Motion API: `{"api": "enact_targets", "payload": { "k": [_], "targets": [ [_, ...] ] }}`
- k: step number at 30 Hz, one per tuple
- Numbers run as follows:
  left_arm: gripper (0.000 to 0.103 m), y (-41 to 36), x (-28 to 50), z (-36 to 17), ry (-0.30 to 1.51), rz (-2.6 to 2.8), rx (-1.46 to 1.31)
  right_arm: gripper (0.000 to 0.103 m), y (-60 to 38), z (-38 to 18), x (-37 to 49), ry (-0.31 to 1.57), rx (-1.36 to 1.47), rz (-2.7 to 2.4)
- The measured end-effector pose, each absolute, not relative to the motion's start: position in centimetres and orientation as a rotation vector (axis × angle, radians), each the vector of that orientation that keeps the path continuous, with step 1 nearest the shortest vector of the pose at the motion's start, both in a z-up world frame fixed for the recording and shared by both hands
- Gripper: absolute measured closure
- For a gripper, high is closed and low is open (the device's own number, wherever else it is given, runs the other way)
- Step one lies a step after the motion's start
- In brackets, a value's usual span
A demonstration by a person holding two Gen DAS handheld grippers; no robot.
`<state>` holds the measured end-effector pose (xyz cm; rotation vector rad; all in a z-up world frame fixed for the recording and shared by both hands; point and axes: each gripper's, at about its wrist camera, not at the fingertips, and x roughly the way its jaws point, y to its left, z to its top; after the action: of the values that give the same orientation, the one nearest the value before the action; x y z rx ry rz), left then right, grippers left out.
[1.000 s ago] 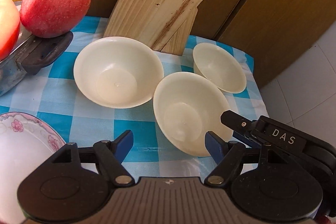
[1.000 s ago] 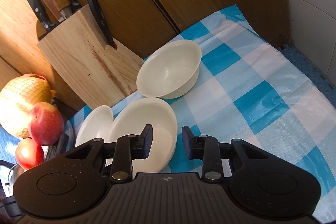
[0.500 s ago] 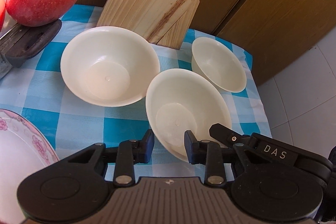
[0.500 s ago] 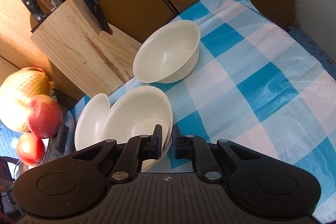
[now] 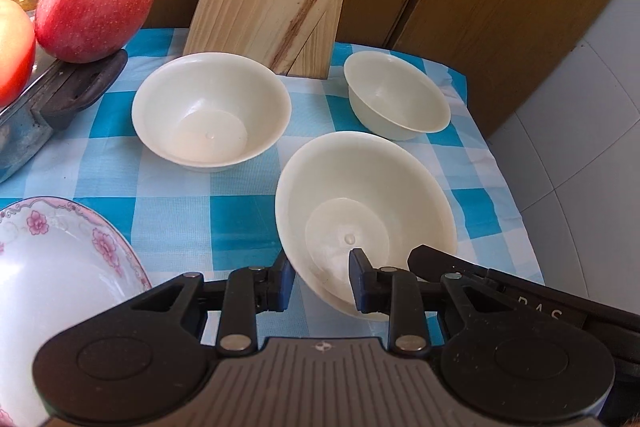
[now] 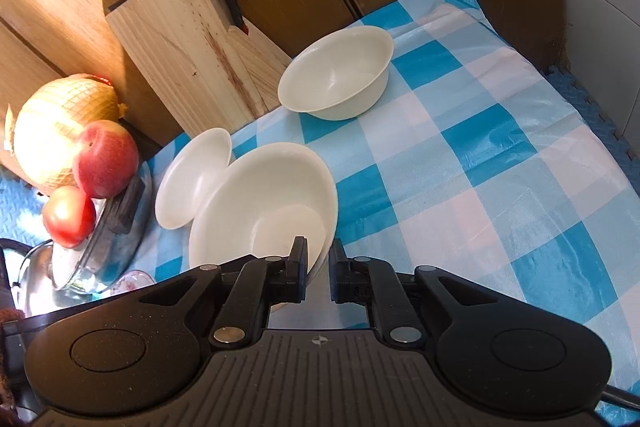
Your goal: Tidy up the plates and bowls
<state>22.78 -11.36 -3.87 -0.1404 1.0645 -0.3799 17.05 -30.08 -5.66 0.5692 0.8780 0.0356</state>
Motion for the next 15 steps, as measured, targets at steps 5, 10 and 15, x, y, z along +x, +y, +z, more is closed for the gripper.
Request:
{"api": "enact_targets", "payload": {
  "k": [5,10,15],
  "targets": [
    [0.08,-10.5,19.8,-3.3,1.057,-0.385,-0.125,0.088,-29.2,-5.2,14.6,0.881,0.551,0.06],
    [0.08,-9.5,17.2,-3.1,1.064,-0.372,-0.117,0.087,-28.0,-5.2,12.5,0.891,0.52,0.086],
    [0.08,-7.8,16.9,-2.8,1.052,-0.301,-0.148,0.077,-27.4,-5.6,12.7,0.921,0.466,0.06]
  ]
}}
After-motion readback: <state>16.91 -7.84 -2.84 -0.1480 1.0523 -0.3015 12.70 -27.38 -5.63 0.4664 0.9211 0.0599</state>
